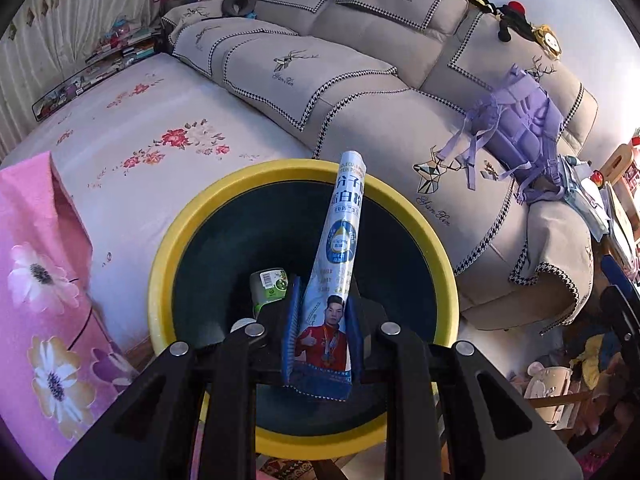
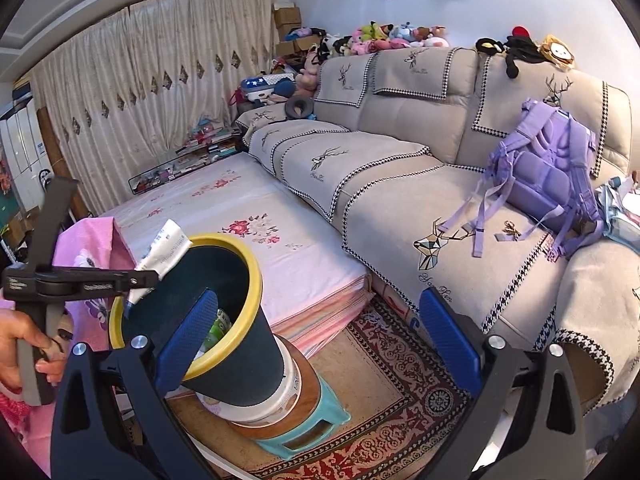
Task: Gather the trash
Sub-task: 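Carry the tube over the bin and open the left tool, then move the right tool to the beige drink box and close on it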
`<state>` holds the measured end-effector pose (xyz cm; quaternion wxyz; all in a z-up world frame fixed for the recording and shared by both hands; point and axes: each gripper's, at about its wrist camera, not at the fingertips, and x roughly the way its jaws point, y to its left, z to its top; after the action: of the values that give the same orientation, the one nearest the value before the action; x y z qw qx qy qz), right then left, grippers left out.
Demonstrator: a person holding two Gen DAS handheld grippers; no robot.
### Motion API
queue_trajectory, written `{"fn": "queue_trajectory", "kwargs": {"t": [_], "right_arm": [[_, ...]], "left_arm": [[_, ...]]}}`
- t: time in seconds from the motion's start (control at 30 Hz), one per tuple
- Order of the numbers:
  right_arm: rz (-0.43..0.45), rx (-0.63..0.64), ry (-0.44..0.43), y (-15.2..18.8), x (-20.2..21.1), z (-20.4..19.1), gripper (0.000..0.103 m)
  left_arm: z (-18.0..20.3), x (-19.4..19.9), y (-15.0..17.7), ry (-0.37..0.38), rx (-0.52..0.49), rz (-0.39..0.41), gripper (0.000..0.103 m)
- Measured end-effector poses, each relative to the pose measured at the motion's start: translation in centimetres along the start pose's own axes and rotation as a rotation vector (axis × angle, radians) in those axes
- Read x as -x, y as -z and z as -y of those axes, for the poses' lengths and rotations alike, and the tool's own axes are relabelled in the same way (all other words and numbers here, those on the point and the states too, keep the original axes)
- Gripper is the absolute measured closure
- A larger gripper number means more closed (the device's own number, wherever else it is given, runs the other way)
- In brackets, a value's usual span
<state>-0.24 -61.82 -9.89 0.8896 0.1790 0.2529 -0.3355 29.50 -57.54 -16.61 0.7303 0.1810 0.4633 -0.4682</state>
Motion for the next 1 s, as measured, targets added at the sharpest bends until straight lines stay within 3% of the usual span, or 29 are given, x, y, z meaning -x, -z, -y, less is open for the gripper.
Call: {"fn": "queue_trajectory", "kwargs": {"t": [0.07, 0.13, 0.2, 0.43, 0.67, 0.8, 1.0], "right_arm": [[0.009, 0.003, 0.007, 0.0, 0.6, -0.2, 0.007], [0.018, 0.005, 0.016, -0.2, 0.9, -0.1, 0.007], [0.029, -0.002, 0.021, -0.5, 1.4, 0.0, 0.007], [0.049, -0.021, 0.031, -1.1, 2.5, 0.1, 0.007], [0.020, 0.035, -0.039, -0.7, 1.9, -3.3, 0.007], [0.012, 0.083, -0.103, -0.5, 2.1, -6.5, 0.007], [0.013, 0.159, -0.226, -0.1, 2.7, -12.5, 0.007]], "left_arm": [[0.4, -1.1, 0.2, -0.005, -0.005, -0.018, 0.079], [0.7, -1.9, 0.2, -0.025, 0.002, -0.035, 0.068], [0.7, -1.7, 0.1, -0.039, 0.014, -0.028, 0.051], [-0.5, 2.3, 1.9, -0.111, 0.021, 0.056, 0.037], [-2.9, 12.5, 7.1, -0.217, 0.099, 0.311, 0.012], [-5.0, 18.8, 11.6, -0.344, 0.169, 0.459, 0.009], [-8.6, 27.0, 20.6, -0.546, 0.284, 0.577, 0.005]]}}
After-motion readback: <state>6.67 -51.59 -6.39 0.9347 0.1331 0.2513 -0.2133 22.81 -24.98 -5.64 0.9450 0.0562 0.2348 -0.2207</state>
